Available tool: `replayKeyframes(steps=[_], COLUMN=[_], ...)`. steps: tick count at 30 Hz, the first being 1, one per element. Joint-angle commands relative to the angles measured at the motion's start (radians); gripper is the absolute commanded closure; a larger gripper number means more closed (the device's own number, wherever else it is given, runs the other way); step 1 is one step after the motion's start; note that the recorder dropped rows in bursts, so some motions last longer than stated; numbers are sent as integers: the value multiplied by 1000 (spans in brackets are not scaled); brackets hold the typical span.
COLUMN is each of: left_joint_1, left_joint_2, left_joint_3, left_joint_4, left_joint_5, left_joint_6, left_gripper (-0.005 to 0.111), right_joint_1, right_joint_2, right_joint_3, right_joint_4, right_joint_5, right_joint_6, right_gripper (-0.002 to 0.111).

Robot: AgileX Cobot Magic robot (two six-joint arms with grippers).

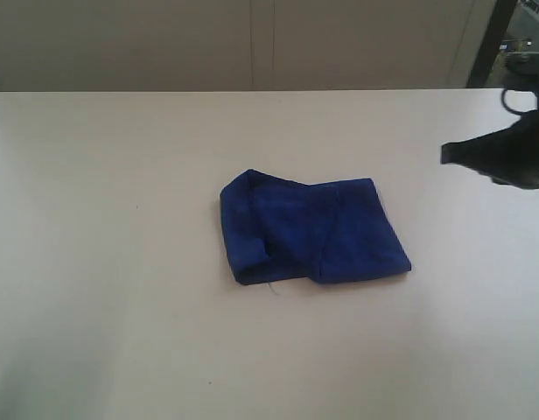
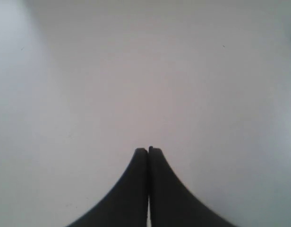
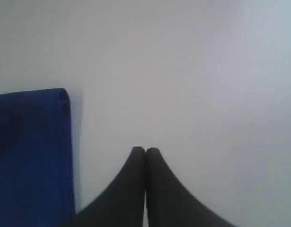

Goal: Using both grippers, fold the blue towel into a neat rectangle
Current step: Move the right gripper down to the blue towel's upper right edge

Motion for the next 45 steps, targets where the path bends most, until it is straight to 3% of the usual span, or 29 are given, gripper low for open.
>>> replayKeyframes(steps=[1, 7, 17, 21, 25, 28, 45], left_joint_1=[6, 6, 6, 6, 6, 6, 6], left_joint_2=[-4, -4, -4, -4, -4, -4, -4], left_joint_3=[6, 6, 6, 6, 6, 6, 6], left_joint_4=[-2, -2, -2, -2, -2, -2, -2], left_joint_5=[-1, -1, -1, -1, -1, -1, -1], left_joint_6=[-4, -4, -4, -4, -4, -4, -4], left_gripper=[107, 107, 107, 107, 107, 107, 107], right_joint_1=[71, 82, 85, 85, 85, 85, 86], right_joint_2=[135, 244, 391, 452, 482, 501, 521], right_joint_3=[-116, -262, -311, -329, -341, -341, -345], right_joint_4=[125, 560, 934, 1118, 1137, 1149, 1246], right_joint_5=[46, 266, 290, 317, 350, 328, 352], right_joint_6=[-150, -620, -904, -1038, -1058, -1058, -1126], right_gripper=[108, 108, 108, 97, 84, 79, 79])
